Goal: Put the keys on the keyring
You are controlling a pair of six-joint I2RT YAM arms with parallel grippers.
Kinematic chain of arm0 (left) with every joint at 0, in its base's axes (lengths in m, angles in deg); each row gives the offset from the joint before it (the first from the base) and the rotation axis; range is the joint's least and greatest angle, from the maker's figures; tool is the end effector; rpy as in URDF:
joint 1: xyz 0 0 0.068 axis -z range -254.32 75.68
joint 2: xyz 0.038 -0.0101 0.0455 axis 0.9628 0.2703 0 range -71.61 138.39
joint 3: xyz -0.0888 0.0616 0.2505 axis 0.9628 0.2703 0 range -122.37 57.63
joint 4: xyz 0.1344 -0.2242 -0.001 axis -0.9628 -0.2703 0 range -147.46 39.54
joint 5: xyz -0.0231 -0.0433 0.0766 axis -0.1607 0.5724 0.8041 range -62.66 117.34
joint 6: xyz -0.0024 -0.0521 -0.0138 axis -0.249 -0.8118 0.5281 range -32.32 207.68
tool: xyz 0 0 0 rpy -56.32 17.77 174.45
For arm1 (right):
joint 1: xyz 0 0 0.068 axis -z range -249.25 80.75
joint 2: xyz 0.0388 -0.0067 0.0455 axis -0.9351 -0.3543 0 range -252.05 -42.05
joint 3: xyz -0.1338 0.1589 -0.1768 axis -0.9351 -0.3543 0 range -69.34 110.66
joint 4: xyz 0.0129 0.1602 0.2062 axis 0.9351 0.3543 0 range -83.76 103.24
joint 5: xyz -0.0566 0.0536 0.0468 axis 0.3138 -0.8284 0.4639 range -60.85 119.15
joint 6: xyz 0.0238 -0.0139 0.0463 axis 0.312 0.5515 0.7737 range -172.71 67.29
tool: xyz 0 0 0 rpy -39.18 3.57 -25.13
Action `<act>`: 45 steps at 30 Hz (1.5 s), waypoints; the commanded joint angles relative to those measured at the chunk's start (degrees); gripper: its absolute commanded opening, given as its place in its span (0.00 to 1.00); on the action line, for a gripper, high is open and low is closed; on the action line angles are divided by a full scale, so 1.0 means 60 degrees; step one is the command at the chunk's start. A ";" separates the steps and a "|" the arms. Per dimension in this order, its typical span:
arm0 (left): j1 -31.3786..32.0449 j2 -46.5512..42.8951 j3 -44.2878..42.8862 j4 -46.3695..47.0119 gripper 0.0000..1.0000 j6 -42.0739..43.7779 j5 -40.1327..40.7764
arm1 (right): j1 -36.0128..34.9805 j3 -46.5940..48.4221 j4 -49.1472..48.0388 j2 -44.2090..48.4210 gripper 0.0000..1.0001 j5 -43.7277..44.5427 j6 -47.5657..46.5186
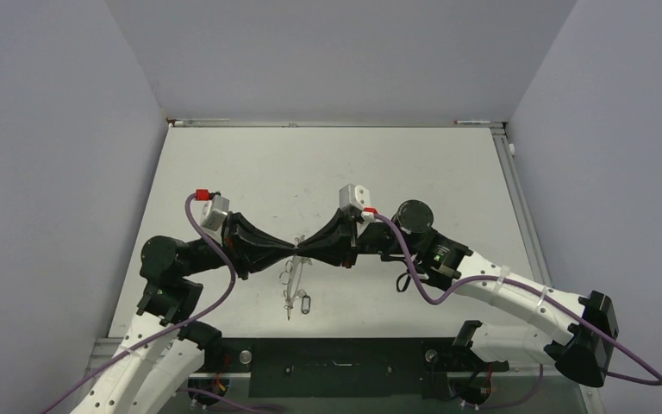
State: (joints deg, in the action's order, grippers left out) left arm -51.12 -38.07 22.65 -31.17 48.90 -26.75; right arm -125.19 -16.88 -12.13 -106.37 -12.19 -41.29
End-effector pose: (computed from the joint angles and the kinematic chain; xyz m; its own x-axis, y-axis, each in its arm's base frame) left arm 0.1100 -0.0787 0.3590 -0.3273 -0.2596 -0.9086 0.9266 0.1004 -0.3624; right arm 0.1249 0.2267 0.3712 -0.1336 0.0678 -0.9887 -0.9825 -0.1394 0.1232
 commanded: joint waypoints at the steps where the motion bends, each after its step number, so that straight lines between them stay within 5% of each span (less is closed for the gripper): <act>1: 0.0015 -0.0086 -0.0069 0.0456 0.09 -0.0063 0.0038 | -0.0095 0.0192 -0.0396 0.0077 0.05 -0.0229 -0.0491; 4: -0.0018 -0.0201 -0.0118 0.0425 0.52 -0.0003 0.0057 | -0.0049 0.0258 -0.0281 0.0200 0.05 -0.0278 -0.0812; 8: -0.0116 -0.0584 -0.0153 0.0378 0.69 0.0081 0.0160 | 0.0130 0.0134 -0.0630 0.0429 0.05 -0.0507 -0.0817; 21: -0.0175 -0.2321 0.0747 0.1914 0.45 0.0235 0.0996 | 0.1113 -0.0074 -0.2807 0.0745 0.05 -0.1974 0.0489; 32: -0.0175 -0.2330 0.1479 0.3400 0.28 -0.0080 0.2663 | 0.1193 -0.0764 -0.5421 0.0564 0.05 -0.0005 0.3306; 45: 0.0467 -0.1153 0.1773 0.5421 0.28 -0.1145 0.3848 | 0.1150 -0.2062 -0.7742 0.0369 0.05 0.1976 0.5102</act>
State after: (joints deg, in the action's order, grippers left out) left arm -50.35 -47.71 33.03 -5.55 44.40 -6.86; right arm -118.31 -28.05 -46.27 -103.94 -4.72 -14.61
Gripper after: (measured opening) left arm 0.276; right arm 0.060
